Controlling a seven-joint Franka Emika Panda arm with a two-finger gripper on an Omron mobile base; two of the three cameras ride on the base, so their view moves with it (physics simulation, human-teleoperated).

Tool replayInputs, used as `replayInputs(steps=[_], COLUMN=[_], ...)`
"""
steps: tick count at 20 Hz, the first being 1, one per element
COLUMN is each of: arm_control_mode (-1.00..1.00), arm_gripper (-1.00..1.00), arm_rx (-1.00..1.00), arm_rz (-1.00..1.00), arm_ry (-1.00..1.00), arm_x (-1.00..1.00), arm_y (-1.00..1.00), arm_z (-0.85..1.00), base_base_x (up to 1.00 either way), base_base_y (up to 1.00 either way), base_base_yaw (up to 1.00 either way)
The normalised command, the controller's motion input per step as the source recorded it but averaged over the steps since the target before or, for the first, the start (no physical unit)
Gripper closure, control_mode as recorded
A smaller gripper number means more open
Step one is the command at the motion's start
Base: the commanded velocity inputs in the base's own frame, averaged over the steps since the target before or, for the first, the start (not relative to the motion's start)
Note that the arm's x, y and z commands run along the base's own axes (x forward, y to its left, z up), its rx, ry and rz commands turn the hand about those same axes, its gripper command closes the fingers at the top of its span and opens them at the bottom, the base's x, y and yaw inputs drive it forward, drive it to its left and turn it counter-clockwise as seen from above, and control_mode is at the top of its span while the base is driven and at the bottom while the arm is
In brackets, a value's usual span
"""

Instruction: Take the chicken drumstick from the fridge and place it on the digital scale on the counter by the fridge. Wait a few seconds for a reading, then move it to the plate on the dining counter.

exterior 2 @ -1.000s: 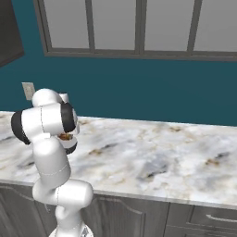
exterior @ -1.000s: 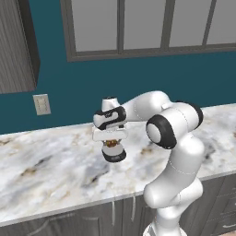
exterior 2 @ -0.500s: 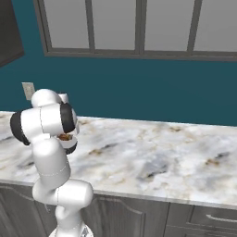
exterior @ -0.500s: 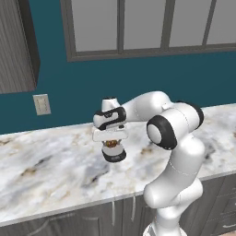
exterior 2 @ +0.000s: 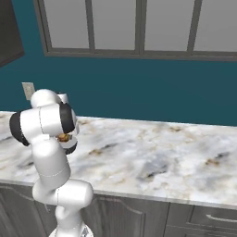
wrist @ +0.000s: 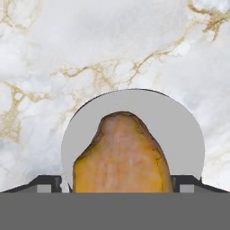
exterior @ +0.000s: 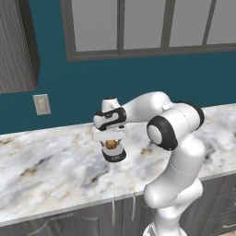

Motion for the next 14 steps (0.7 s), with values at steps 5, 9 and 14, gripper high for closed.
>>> replayInputs(steps=[5, 9, 14], arm_control_mode=[-1.00, -1.00, -1.00], arm_gripper=[-1.00, -1.00, -1.00], arm_rx=[0.00, 0.00, 0.00], arm_rz=[0.00, 0.00, 0.00], arm_ry=[-0.06, -0.02, -0.03], arm_x=[0.00, -0.01, -0.14], arm_y=[0.00, 0.00, -0.07], arm_z=[0.00, 0.01, 0.20], base_base_x=[0.00, 0.00, 0.00], base_base_y=[0.00, 0.00, 0.00], base_base_yaw=[0.00, 0.00, 0.00])
